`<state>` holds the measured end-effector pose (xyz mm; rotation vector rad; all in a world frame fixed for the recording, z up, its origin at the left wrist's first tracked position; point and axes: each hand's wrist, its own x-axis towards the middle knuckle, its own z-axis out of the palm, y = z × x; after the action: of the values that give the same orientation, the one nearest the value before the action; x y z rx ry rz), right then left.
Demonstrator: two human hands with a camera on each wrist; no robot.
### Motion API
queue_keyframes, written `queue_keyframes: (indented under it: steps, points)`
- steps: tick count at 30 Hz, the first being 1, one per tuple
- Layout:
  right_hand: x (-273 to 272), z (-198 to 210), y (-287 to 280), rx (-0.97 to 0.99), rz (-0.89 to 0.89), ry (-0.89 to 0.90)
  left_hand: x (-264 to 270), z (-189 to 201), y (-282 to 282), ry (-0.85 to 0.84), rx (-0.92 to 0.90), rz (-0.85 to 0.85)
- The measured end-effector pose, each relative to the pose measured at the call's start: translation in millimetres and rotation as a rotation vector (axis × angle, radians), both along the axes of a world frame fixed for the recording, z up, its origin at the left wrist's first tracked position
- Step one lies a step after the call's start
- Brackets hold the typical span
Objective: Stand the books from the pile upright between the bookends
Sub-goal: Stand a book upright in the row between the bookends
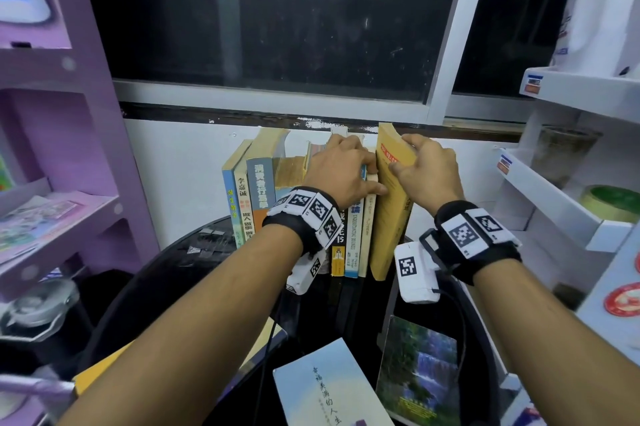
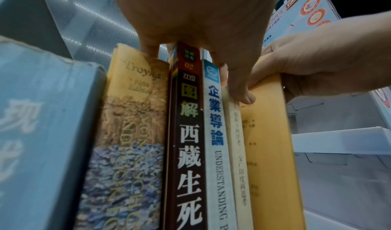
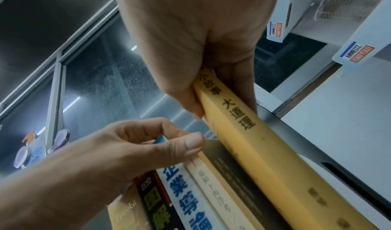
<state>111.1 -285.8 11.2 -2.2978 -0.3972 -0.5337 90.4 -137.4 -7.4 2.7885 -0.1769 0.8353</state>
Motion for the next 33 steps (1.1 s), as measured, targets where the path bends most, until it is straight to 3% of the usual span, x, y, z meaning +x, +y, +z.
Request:
queue_keyframes:
  steps: [11,21,33]
  points:
    - [23,-13,17,-0.005,0.037,0.007,-3,4,12,0.073,0.102,-0.034]
    - [32,-20,12,-0.021,0.137,0.06,-4,0,14,0.035,0.133,-0.034]
    - [31,-23,-5,-0.031,0.352,0.187,-1,-10,17,-0.019,-0.103,-0.051]
